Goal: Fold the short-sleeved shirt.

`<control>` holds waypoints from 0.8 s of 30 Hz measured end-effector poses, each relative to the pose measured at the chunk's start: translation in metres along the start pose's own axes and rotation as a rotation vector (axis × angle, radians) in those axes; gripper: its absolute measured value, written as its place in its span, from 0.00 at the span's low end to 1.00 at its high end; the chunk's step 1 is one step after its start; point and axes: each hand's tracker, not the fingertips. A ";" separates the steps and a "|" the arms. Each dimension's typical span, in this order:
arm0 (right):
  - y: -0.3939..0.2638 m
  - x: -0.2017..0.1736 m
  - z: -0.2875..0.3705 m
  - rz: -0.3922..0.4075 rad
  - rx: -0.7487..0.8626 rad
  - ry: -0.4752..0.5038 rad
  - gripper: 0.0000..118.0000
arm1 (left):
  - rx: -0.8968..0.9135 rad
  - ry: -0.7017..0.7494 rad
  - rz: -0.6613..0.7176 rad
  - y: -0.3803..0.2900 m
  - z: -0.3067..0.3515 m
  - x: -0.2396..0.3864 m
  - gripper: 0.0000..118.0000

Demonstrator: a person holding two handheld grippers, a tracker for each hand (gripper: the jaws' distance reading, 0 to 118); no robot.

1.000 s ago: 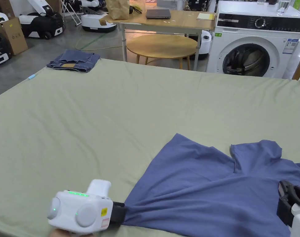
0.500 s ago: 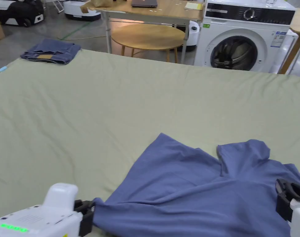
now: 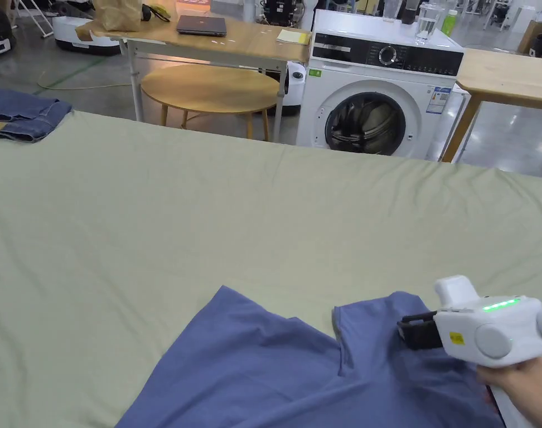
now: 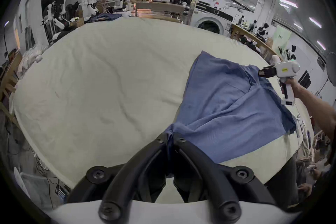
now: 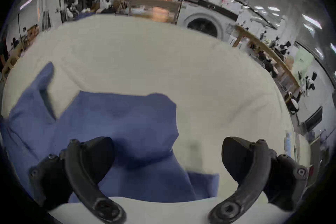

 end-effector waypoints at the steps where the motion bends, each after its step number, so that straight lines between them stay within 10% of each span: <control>1: -0.003 -0.004 -0.007 0.035 -0.007 0.004 0.98 | -0.005 0.005 0.001 0.000 -0.001 0.001 0.00; 3: -0.007 -0.010 -0.014 0.061 -0.022 0.049 0.83 | -0.012 0.011 -0.002 0.001 -0.006 -0.002 0.00; 6: -0.008 -0.010 0.001 0.006 0.056 0.181 0.11 | -0.019 0.020 -0.012 0.005 -0.009 0.001 0.00; 7: -0.010 -0.012 0.006 -0.001 0.070 0.203 0.03 | -0.018 0.023 -0.016 0.006 -0.010 0.002 0.00; 24: -0.002 -0.011 0.256 -0.119 0.498 -0.008 0.00 | 0.216 0.036 -0.151 0.096 0.013 0.030 0.00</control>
